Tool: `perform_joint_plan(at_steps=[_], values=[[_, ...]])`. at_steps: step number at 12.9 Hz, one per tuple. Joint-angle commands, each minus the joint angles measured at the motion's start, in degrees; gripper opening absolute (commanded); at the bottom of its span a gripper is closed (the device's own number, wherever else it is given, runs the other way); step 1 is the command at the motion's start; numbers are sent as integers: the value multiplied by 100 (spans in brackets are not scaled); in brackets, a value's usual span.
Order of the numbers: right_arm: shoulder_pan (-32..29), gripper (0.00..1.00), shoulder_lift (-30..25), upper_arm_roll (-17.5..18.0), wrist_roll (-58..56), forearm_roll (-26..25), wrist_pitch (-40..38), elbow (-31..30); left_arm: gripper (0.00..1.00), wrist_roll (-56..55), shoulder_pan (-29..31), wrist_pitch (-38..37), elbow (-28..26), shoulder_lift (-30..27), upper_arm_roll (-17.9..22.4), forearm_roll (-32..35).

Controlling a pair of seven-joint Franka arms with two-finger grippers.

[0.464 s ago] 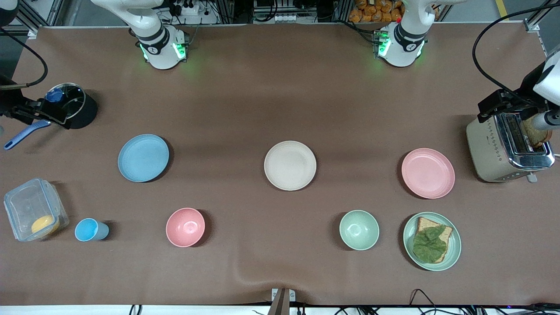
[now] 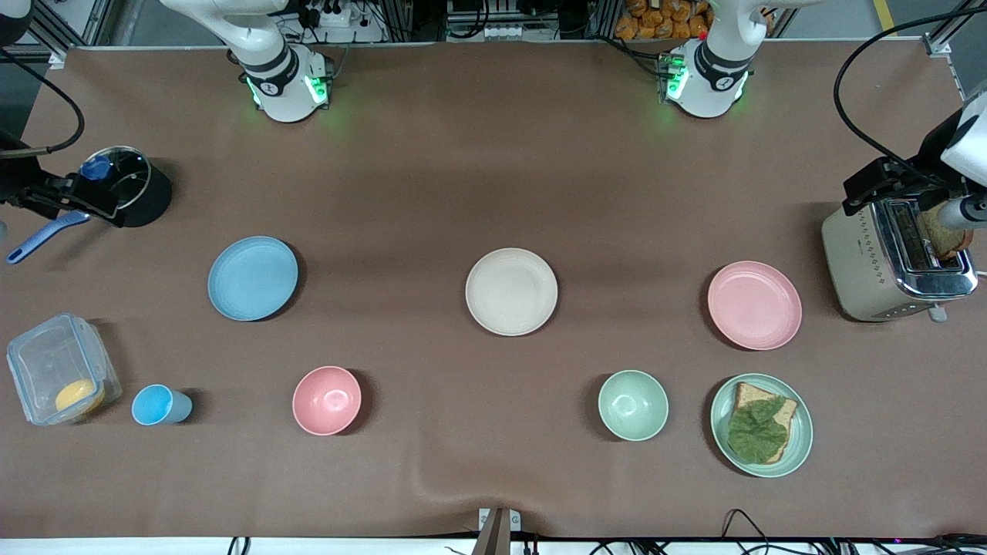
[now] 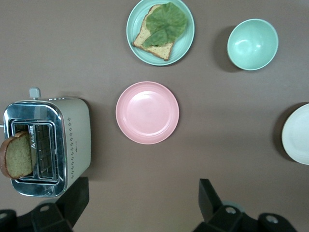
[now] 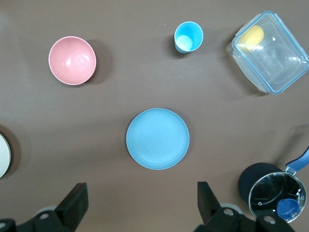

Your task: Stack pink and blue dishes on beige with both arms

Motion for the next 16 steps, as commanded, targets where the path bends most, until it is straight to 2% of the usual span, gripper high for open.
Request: perform_joint_plan(at_steps=[1, 2, 5, 9, 11, 16], values=[[-3, 100, -16, -7, 71, 71, -60, 24, 100, 548, 432, 264, -39, 525, 13, -124], [-3, 100, -16, -7, 71, 71, -60, 24, 100, 698, 564, 623, -275, 658, 13, -115], [-3, 100, -16, -7, 71, 71, -60, 24, 100, 717, 723, 2151, -1652, 589, 13, -63], [-3, 100, -7, -7, 62, 80, -60, 24, 100, 717, 952, 4119, -3147, 703, 13, -36], [-3, 100, 2, -7, 10, 80, -69, 16, 100, 717, 1004, 4615, -3397, 1035, 13, -36], [14, 100, 2, -7, 18, 80, -60, 24, 100, 1357, 1513, 5257, -3397, 1897, -14, -27]])
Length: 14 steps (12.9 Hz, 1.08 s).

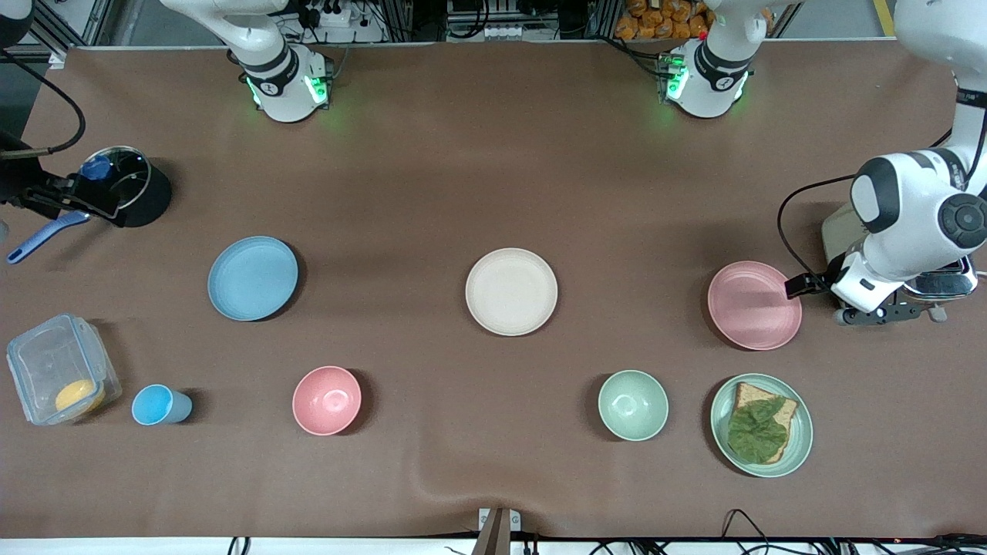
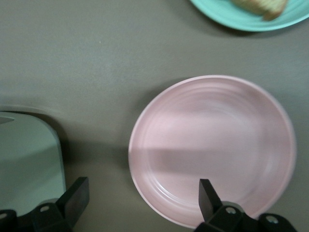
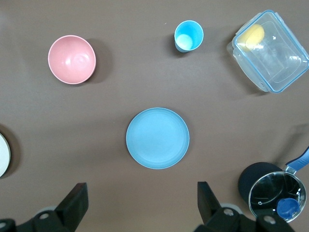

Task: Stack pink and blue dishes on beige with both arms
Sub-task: 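Reach the left gripper to the pink plate rim and grasp it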

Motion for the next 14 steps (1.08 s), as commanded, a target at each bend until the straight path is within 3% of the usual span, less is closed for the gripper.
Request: perform_joint_plan(at_steps=[1, 6, 9, 14], values=[[5, 100, -3, -9, 11, 80, -52, 33, 100, 413, 308, 369, 30, 422, -64, -27], [5, 100, -3, -9, -25, 80, -69, 33, 99, 405, 308, 537, 30, 774, -73, -98], [-4, 100, -3, -9, -33, 80, -70, 33, 72, 396, 282, 537, 30, 792, -82, -98], [-4, 100, -3, -9, -25, 80, -78, 33, 49, 370, 299, 537, 56, 880, -82, -106]])
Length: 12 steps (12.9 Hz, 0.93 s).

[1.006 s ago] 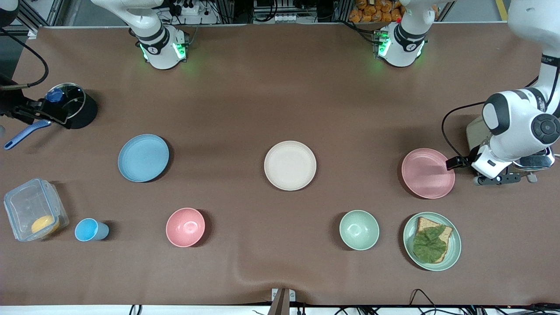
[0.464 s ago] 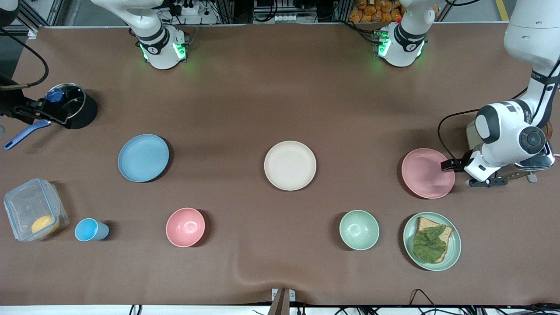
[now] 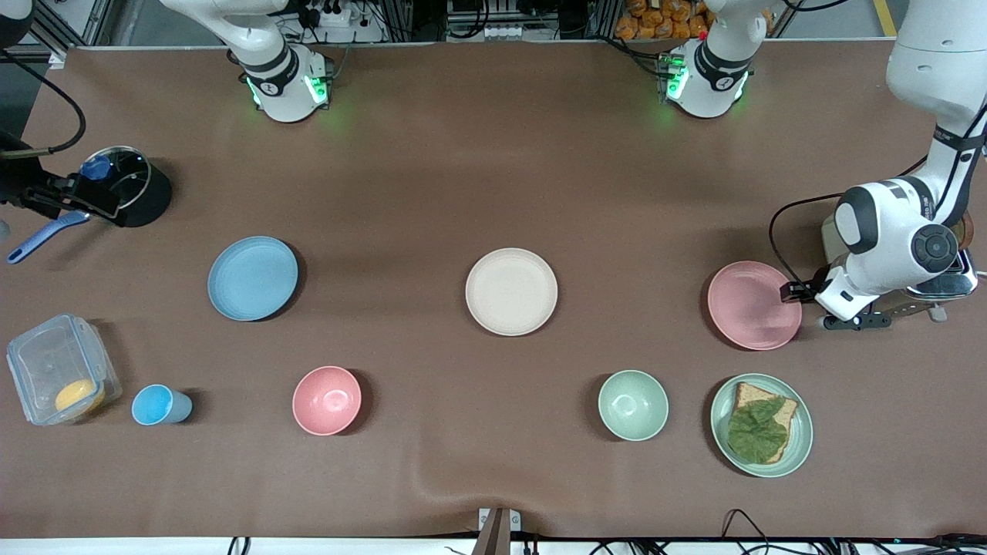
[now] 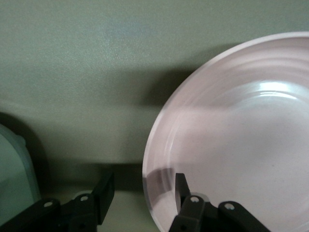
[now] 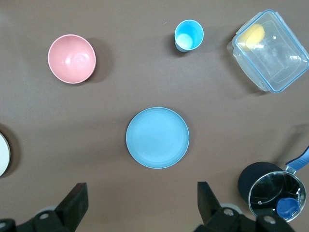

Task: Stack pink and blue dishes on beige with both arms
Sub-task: 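Reach the left gripper to the pink plate rim and grasp it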

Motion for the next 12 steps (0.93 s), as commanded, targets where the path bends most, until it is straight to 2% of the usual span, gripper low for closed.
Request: perform_joint_plan(at_steps=[1, 4, 5, 9, 12], values=[[-4, 100, -3, -10, -27, 80, -83, 33, 41, 16, -16, 59, 53, 72, -13, -124], [-12, 100, 23, -10, -27, 80, -83, 24, 3, -11, -25, 59, 62, 63, -22, -124], [-21, 100, 23, -10, -27, 80, -109, 24, 0, -19, -17, 59, 70, 28, -30, -133], [-30, 100, 49, -18, -27, 80, -118, 16, 0, -55, 1, 6, 88, -183, -232, -379], [-126, 100, 119, -36, -27, 71, -118, -2, 0, -255, 10, -415, 175, -534, -653, -440]])
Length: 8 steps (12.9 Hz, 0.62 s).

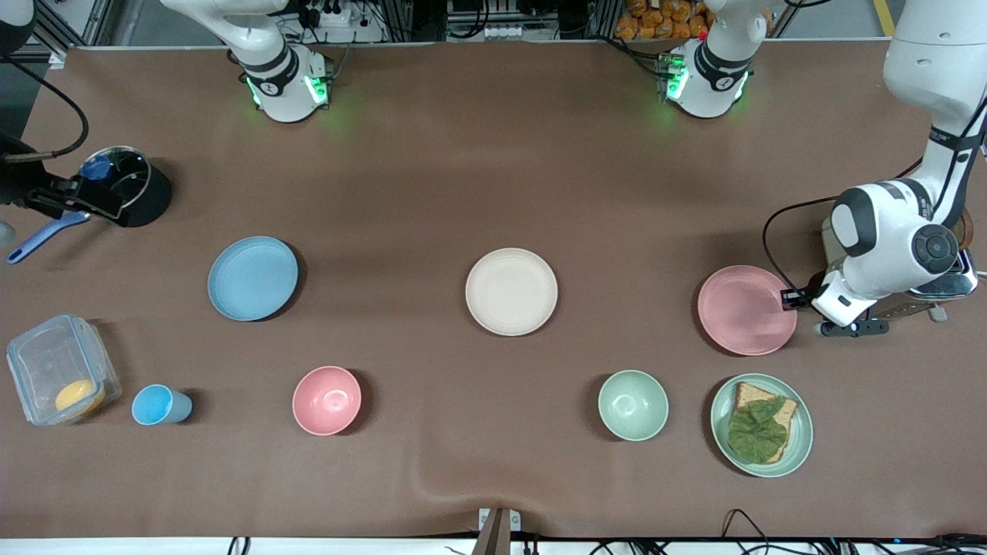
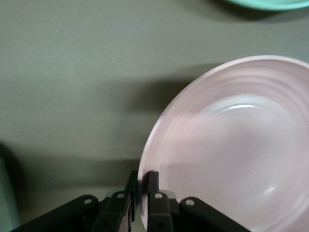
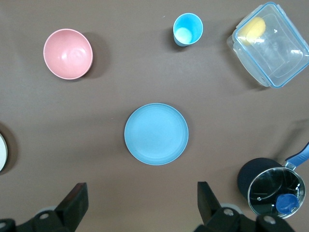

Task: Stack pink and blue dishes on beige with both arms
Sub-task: 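Reach the left gripper to the pink plate rim and grasp it, then carry the pink plate with the left gripper onto the beige plate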

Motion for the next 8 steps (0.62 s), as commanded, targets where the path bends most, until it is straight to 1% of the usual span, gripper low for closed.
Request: perform_joint_plan(at_steps=[1, 3, 4, 7, 8], values=[[-167, 100, 85, -4, -27, 71, -38, 1, 0, -250, 18, -544, 99, -466, -441, -237], [-177, 100, 155, -4, -35, 71, -38, -8, 0, -399, 9, -1210, 554, -493, -906, -377], [-203, 100, 216, -4, -35, 71, -47, -34, 0, -792, -17, -1423, 739, -493, -1126, -570], [-422, 100, 418, -4, -341, 71, -38, -139, 0, -2014, -140, -1548, 1048, -406, -1943, -572], [-510, 100, 515, -4, -560, 71, -29, -183, 0, -2209, -323, -1539, 1127, -249, -2102, -563]])
